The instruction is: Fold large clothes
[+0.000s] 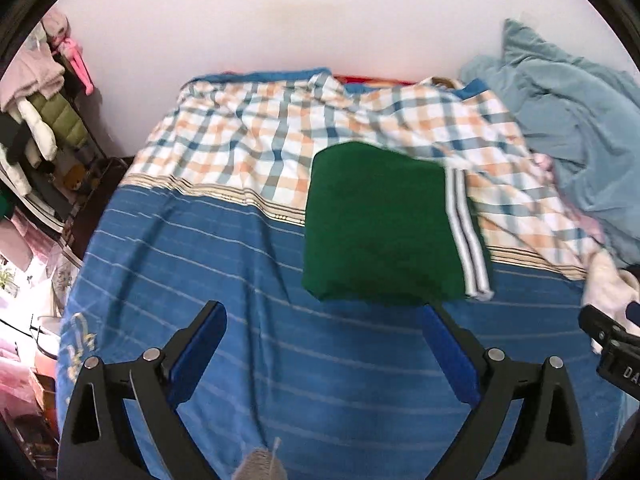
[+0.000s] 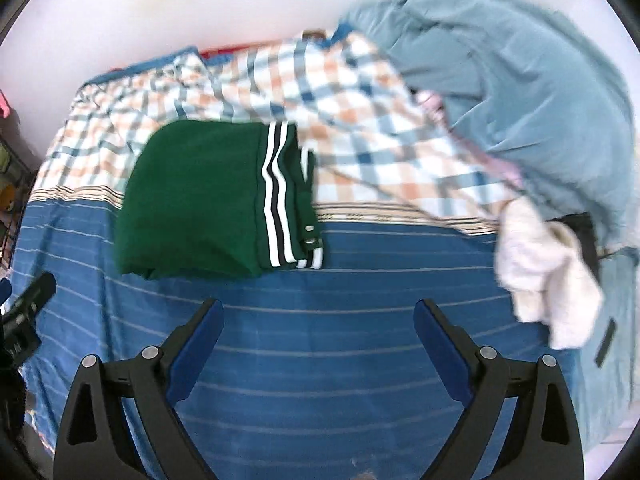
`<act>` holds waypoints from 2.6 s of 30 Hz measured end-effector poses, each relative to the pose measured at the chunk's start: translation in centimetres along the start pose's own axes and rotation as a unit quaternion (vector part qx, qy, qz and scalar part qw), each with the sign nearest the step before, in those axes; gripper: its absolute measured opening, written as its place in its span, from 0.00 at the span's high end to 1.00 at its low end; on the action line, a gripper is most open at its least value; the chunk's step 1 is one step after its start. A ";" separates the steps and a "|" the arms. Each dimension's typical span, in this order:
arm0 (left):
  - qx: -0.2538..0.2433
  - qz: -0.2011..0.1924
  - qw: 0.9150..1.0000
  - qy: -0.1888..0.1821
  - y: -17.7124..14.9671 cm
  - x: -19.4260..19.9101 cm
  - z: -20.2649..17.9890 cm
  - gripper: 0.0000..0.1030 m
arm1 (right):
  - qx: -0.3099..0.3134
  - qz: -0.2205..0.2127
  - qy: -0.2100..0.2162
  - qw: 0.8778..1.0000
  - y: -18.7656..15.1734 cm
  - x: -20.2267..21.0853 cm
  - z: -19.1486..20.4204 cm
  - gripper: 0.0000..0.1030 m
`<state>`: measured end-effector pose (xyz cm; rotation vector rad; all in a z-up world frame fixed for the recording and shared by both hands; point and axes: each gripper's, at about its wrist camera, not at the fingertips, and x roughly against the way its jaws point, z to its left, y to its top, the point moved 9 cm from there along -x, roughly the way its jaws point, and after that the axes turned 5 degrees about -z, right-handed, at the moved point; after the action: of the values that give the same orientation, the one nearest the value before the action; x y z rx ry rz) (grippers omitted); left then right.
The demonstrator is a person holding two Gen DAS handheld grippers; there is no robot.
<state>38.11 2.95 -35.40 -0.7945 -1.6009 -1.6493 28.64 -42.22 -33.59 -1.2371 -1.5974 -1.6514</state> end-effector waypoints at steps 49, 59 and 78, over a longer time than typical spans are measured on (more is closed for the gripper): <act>0.004 -0.176 0.984 0.000 -3.7 41.2 -0.5 0.02 | 0.014 -0.205 0.035 0.978 -9.4 52.1 -9.3 0.04; 0.007 -0.175 0.985 -0.002 -4.0 41.7 -0.9 0.02 | 0.016 -0.207 0.039 0.977 -9.6 52.5 -9.5 0.03; 0.011 -0.185 0.983 0.003 -4.2 43.2 -0.5 0.01 | 0.023 -0.201 0.064 0.977 -9.3 52.2 -9.1 0.03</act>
<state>10.07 -0.31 -2.48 -0.4977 -1.8422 -1.8808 -4.81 -37.97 8.37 -0.8000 -1.8804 -1.8768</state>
